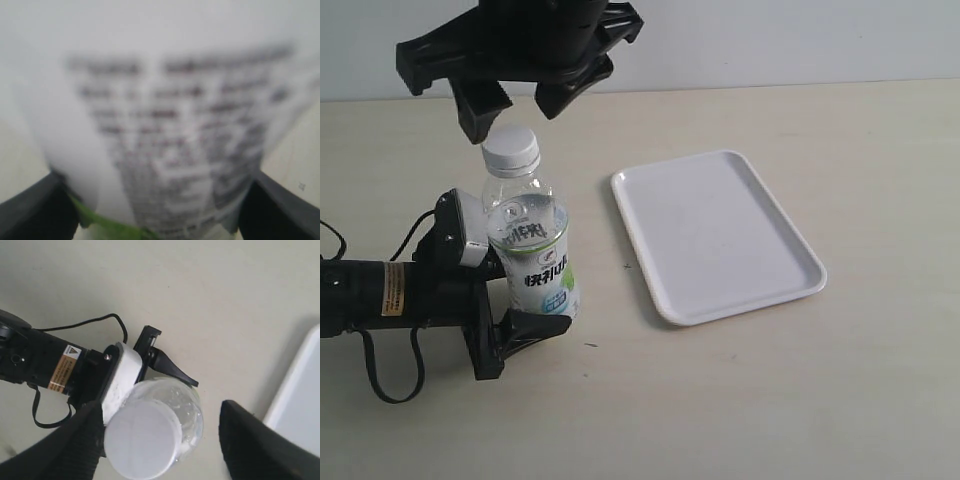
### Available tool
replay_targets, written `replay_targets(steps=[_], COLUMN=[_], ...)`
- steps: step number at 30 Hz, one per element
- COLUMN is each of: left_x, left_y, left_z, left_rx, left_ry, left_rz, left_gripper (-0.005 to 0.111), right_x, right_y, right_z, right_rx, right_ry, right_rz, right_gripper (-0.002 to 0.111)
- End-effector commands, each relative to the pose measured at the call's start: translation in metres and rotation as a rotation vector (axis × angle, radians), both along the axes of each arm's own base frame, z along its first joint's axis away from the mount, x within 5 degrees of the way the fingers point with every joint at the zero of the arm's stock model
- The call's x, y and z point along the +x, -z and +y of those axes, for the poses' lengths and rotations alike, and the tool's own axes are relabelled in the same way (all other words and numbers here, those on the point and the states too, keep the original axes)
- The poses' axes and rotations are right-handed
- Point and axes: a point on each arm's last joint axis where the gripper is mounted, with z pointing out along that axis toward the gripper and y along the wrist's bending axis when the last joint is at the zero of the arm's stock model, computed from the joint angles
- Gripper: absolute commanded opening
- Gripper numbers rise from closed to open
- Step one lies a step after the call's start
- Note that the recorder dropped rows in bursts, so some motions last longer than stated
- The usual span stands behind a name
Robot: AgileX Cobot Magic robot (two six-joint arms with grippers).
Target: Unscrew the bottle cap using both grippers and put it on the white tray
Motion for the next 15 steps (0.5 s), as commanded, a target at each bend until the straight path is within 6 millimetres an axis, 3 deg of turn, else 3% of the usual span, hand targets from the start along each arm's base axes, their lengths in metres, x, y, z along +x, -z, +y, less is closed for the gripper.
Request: replay_targets(steps=[1, 15], left_x=[0.0003, -0.0005], left_y=[-0.0034, -0.0032], left_z=[-0.0018, -0.0019], left_rx=[-0.010, -0.008], left_ry=[0.007, 0.017], left_rz=[-0.009, -0.010], left_gripper=[0.000, 0.000], right_x=[-0.0034, -0.0030], right_y=[-0.0010, -0.0018], right_z=[-0.0017, 0.0048], right_rx=[-0.016, 0.042], right_ry=[0.000, -0.042], right_rz=[0.029, 0.017], right_gripper=[0.064, 0.064])
